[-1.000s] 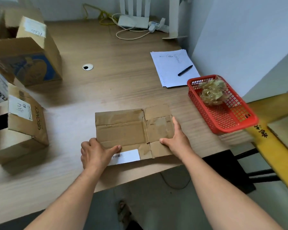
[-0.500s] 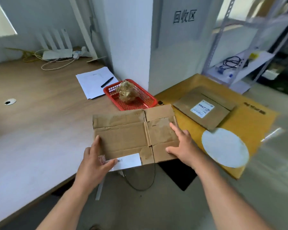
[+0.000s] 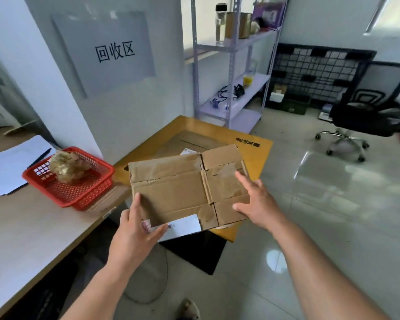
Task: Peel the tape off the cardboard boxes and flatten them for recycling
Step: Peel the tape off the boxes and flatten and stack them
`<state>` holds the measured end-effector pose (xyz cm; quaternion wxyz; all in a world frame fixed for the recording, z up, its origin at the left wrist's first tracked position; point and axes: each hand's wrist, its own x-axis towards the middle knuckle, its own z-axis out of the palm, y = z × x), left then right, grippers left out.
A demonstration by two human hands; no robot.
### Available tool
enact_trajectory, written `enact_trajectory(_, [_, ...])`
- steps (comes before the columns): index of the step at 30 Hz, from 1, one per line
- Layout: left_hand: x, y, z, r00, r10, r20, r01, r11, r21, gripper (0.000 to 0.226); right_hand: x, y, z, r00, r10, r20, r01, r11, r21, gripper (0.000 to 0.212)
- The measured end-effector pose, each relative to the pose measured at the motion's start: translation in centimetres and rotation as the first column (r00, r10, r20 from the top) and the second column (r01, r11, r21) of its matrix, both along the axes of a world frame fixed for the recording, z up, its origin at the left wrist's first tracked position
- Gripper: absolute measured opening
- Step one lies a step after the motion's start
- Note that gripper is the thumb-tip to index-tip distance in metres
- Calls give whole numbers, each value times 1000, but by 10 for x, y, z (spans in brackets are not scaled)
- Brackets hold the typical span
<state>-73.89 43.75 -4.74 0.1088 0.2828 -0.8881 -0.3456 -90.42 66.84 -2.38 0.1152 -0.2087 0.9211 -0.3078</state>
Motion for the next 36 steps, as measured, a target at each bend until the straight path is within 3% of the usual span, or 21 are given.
enact_trajectory(5, [-63, 12, -12, 1000, -2, 7, 2, 1000, -21, 104, -61, 11, -7, 999, -31, -25, 33, 998, 54, 84])
enact_trajectory(15, [-181, 39, -46, 996, 59, 60, -66, 988, 136, 103, -190, 17, -8, 997, 37, -63, -18, 961, 276, 82])
enact_trajectory(24, [-232, 28, -63, 954, 258, 152, -272, 959, 77, 103, -283, -33, -36, 967, 255, 7, -245, 922, 301, 83])
enact_trajectory(36, [-303, 23, -57, 683, 666, 301, -693, 720, -19, 101, -411, -152, -62, 729, 679, 85, -676, 696, 240, 82])
